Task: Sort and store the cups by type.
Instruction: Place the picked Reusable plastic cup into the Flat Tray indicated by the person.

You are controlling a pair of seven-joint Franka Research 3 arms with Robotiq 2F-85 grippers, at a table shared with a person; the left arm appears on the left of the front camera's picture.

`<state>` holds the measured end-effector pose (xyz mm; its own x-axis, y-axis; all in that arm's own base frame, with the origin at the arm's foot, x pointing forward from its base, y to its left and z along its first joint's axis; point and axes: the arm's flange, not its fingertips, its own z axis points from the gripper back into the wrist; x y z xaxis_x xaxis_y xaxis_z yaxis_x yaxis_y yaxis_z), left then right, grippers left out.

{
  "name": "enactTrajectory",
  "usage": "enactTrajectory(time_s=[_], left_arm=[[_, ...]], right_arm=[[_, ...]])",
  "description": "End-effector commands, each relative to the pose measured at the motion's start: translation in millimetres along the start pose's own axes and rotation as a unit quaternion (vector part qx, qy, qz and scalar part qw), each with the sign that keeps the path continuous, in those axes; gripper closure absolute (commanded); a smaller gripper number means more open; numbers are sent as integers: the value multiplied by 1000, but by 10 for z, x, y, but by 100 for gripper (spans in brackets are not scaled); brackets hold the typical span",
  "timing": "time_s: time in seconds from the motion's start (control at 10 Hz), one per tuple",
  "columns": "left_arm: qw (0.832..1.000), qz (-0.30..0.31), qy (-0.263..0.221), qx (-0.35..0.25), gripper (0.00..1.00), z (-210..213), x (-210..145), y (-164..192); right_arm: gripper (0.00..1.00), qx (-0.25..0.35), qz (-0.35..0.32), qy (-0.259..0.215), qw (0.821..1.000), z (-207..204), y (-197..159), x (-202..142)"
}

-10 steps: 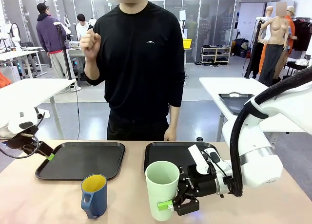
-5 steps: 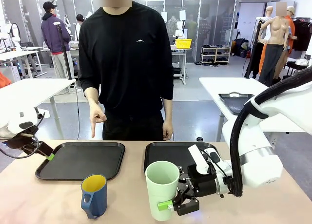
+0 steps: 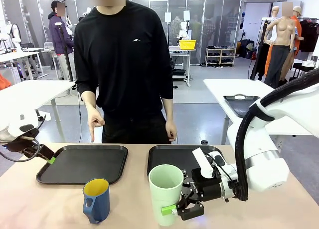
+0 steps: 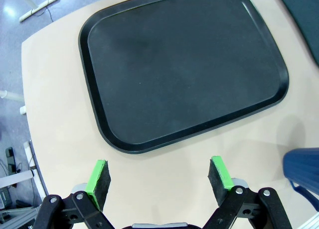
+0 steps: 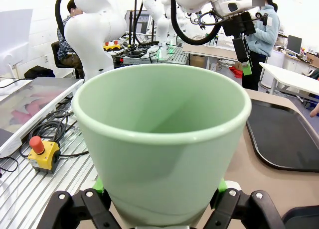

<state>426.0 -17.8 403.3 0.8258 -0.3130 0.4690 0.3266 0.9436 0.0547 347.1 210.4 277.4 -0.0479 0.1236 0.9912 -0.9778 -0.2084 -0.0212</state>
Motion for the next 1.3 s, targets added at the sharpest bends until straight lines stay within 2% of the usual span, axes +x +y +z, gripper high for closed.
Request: enactTrajectory(time_s=[0.0,0.2,0.3,0.7,1.2], left_arm=[[1000,1,2,-2,0,-2,-7,10],[1000,1,2,-2,0,-2,-7,10],[1000,1,2,-2,0,-2,-7,10],[1000,1,2,-2,0,-2,-7,10],[1000,1,2,-2,0,-2,-7,10]], right_arm=[[57,2,1,-4,1000,-9,-10,7],[57,2,1,-4,1000,-9,-10,7],[15,0,0,0,1000,0,0,0],[15,-9,13,13,1000,-134,-433,132],[15,-4,12,25,1000,-702,-1415,476]])
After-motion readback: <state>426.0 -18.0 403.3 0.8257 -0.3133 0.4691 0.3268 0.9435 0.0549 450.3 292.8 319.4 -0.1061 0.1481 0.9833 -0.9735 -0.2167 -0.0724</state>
